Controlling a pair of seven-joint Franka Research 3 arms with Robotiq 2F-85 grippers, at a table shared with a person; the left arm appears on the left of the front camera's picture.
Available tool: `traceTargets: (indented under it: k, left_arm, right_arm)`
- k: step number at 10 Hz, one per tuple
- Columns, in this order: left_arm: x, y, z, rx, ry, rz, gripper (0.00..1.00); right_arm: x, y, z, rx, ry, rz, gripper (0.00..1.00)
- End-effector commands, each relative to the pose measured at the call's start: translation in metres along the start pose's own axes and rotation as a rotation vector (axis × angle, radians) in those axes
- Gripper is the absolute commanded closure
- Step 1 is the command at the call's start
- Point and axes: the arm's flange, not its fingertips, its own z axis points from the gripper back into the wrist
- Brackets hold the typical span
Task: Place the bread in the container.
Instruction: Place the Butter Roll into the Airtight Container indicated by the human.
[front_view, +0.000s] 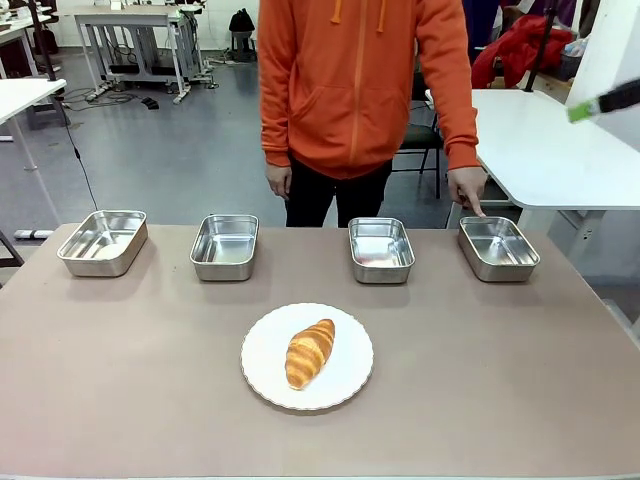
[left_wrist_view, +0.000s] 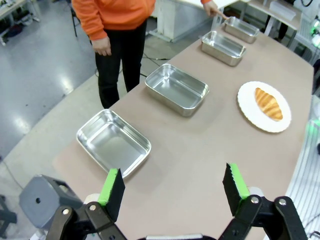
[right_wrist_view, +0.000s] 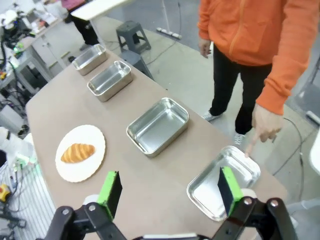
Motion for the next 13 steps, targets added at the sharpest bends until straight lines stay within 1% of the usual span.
traceTargets:
  k: [1, 2, 3, 4, 6, 7, 8, 9, 10, 11, 12, 13]
  left_arm:
    - [0.0, -0.001, 0.0, -0.005, -0.018, -0.019, 0.0]
    - [0.0, -0.001, 0.0, -0.005, -0.018, -0.019, 0.0]
    - [0.0, -0.001, 0.0, -0.005, -0.018, -0.019, 0.0]
    - [0.0, -0.001, 0.0, -0.005, -0.018, -0.019, 0.0]
    - [0.0, -0.001, 0.0, -0.005, -0.018, -0.019, 0.0]
    - [0.0, -0.001, 0.0, -0.005, -0.018, -0.019, 0.0]
    - [0.0, -0.001, 0.0, -0.005, -0.018, -0.019, 0.0]
    - [0.0, -0.001, 0.0, -0.005, -0.018, -0.019, 0.0]
    - [0.0, -0.001, 0.0, -0.005, -0.018, -0.019, 0.0]
    - [0.0, -0.001, 0.0, -0.005, -0.018, -0.019, 0.0]
    - [0.0, -0.001, 0.0, -0.005, -0.018, -0.019, 0.0]
    - [0.0, -0.001, 0.0, -0.005, -0.018, -0.019, 0.0]
  right_arm:
    - [0.029, 0.058, -0.042, -0.072, 0.123, -0.075, 0.0]
    - [0.042, 0.086, -0.071, -0.104, 0.204, -0.131, 0.0]
    - [0.049, 0.116, -0.103, -0.163, 0.26, -0.173, 0.0]
    - [0.049, 0.153, -0.146, -0.203, 0.369, -0.251, 0.0]
    - [0.034, 0.21, -0.208, -0.21, 0.444, -0.326, 0.0]
    - [0.026, 0.239, -0.235, -0.32, 0.441, -0.388, 0.0]
    - [0.007, 0.27, -0.253, -0.297, 0.349, -0.374, 0.0]
    - [-0.008, 0.299, -0.266, -0.272, 0.338, -0.383, 0.0]
    - [-0.012, 0.313, -0.273, -0.26, 0.362, -0.414, 0.0]
    - [-0.012, 0.318, -0.278, -0.271, 0.381, -0.466, 0.0]
    - [-0.01, 0.313, -0.278, -0.256, 0.381, -0.512, 0.0]
    - [-0.013, 0.323, -0.275, -0.243, 0.39, -0.421, 0.0]
